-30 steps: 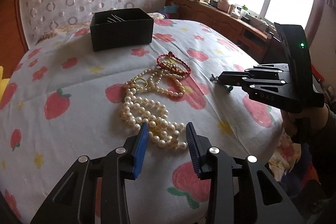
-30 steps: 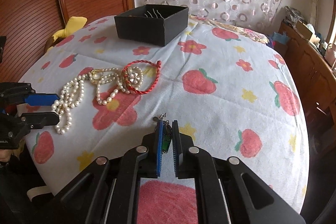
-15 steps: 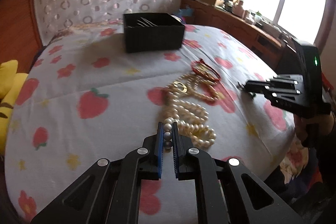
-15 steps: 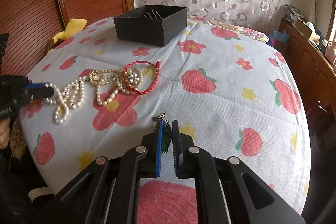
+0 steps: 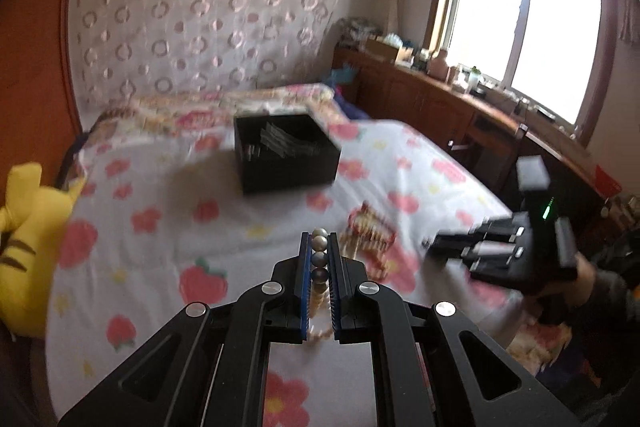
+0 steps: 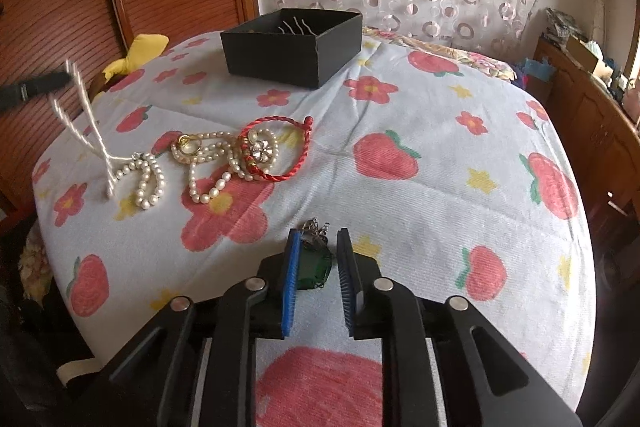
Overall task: Organize jewelry
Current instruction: 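Lift pearl necklace with left tool over the box while right tool carries green pendant, then open left tool to drop pearl necklace into box while right tool releases green pendant, then move back to the bed and grasp the red string bracelet with the right tool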
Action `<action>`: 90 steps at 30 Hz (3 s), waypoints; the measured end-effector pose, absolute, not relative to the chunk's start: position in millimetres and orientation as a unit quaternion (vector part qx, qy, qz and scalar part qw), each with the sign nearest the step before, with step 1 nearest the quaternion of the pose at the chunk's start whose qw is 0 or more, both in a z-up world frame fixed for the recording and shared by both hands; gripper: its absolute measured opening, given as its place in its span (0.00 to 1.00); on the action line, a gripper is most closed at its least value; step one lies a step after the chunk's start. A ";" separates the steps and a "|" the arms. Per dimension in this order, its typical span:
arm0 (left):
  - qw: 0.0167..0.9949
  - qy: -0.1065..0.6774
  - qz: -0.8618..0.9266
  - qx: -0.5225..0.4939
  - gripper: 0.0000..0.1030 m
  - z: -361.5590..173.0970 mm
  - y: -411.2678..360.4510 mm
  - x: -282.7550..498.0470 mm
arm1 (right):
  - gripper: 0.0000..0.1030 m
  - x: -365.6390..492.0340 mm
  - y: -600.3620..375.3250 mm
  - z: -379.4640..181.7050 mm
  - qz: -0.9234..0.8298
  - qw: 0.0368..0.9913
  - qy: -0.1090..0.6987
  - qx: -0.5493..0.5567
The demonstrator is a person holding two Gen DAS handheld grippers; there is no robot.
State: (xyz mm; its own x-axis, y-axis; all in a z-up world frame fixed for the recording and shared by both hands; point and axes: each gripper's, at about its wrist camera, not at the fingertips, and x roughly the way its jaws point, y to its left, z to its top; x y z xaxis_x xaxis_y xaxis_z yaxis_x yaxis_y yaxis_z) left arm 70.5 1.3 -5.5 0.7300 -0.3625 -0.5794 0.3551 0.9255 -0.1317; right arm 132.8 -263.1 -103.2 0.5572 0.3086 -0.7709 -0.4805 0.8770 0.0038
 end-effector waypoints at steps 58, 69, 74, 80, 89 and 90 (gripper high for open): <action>0.926 0.342 -0.158 0.029 0.07 6.2 -1.8 334.1 | 0.07 306.7 -181.0 27.8 0.316 0.897 0.282 -0.126; 0.922 0.352 -0.161 0.026 0.07 -14.4 2.8 339.7 | 0.07 333.3 -166.0 6.6 0.327 0.888 0.302 -0.115; 0.926 0.346 -0.148 0.029 0.28 -18.7 7.3 331.5 | 0.07 339.8 -160.7 -5.6 0.328 0.883 0.316 -0.114; 0.926 0.346 -0.148 0.018 0.28 -23.0 17.4 311.8 | 0.07 343.2 -156.8 -7.8 0.331 0.882 0.319 -0.108; 0.925 0.352 -0.144 0.005 0.38 -33.8 29.5 279.7 | 0.08 346.1 -155.0 -4.6 0.315 0.888 0.312 -0.123; 0.924 0.354 -0.144 0.003 0.38 -35.8 29.1 276.8 | 0.08 344.2 -157.7 -4.4 0.315 0.888 0.314 -0.118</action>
State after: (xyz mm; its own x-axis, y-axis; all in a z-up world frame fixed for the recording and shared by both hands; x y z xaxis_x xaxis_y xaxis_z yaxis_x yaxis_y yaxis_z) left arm 276.8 29.1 -35.8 0.7085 -0.2635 -0.6547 0.2681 0.9586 -0.0958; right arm 344.2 -157.7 -4.4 0.6039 0.4852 -0.6323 -0.6337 0.7735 -0.0118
